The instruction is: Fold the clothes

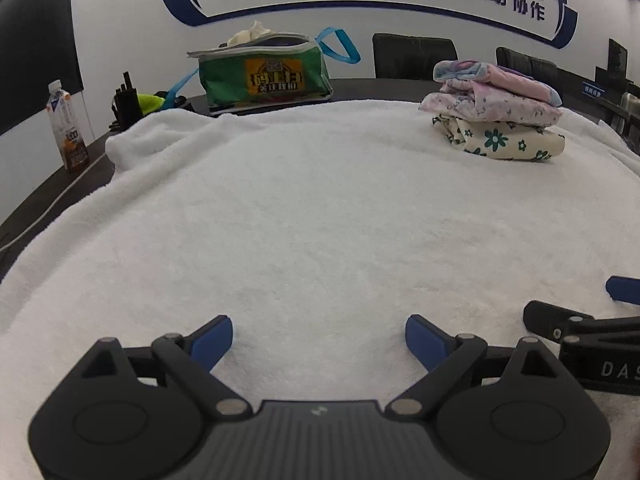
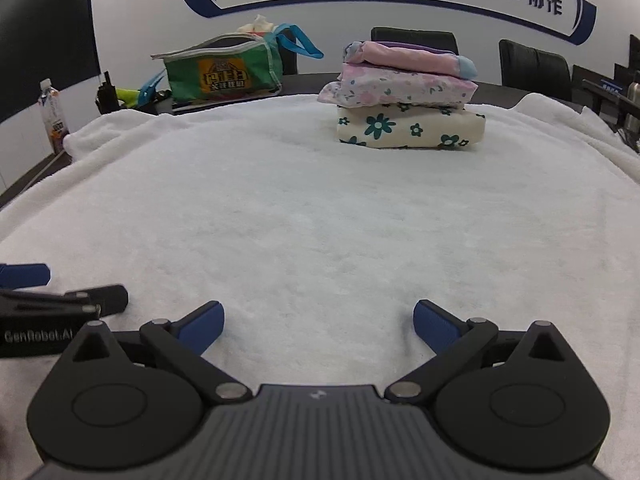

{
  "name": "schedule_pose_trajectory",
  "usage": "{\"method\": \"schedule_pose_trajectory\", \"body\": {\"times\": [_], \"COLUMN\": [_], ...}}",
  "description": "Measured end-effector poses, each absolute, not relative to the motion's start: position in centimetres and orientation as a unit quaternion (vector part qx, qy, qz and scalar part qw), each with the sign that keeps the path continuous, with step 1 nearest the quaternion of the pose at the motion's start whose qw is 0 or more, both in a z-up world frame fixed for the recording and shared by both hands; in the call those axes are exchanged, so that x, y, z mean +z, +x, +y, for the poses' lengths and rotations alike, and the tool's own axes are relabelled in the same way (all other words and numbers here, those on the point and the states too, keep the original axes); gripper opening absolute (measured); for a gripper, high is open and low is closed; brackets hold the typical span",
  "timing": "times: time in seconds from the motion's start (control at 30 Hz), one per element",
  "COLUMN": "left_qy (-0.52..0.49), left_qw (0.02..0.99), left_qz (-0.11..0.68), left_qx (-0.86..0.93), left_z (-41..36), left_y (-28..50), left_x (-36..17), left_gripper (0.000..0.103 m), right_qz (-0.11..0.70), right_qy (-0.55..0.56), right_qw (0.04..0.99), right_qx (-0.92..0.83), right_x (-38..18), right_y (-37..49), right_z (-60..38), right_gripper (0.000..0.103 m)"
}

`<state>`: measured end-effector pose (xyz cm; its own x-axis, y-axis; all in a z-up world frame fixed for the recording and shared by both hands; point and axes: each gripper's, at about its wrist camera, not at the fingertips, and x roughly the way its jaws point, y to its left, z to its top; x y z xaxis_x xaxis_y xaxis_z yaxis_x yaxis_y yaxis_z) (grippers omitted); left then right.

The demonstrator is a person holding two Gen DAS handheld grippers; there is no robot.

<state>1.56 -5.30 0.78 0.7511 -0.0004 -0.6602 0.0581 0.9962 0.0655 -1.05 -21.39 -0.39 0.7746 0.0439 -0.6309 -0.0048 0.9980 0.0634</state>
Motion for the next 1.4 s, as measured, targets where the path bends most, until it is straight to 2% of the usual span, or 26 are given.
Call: {"method": "schedule_pose_trajectory", "body": {"times": [0.1, 1.4], "left_qy": [0.021, 0.008], "left_qw": [0.937, 0.939], "left_qz": [0.349, 0.344], "left_qx": [-0.003, -0.006], "left_z": [-4.9, -4.4], "left_y": [1.4, 1.2], "left_x": [0.4, 0.1], "left_gripper": [0.103, 0.103], "right_qz": [0.338, 0.341], "right_qy": [0.011, 0.003], "right_qw": [0.941, 0.94], "right_qx": [0.015, 0.016], "right_x": [-0.5, -0.6], "right_y": [-0.8, -0.8], "right_z": [-20.6, -20.2], "right_gripper": [0.103, 0.103]}}
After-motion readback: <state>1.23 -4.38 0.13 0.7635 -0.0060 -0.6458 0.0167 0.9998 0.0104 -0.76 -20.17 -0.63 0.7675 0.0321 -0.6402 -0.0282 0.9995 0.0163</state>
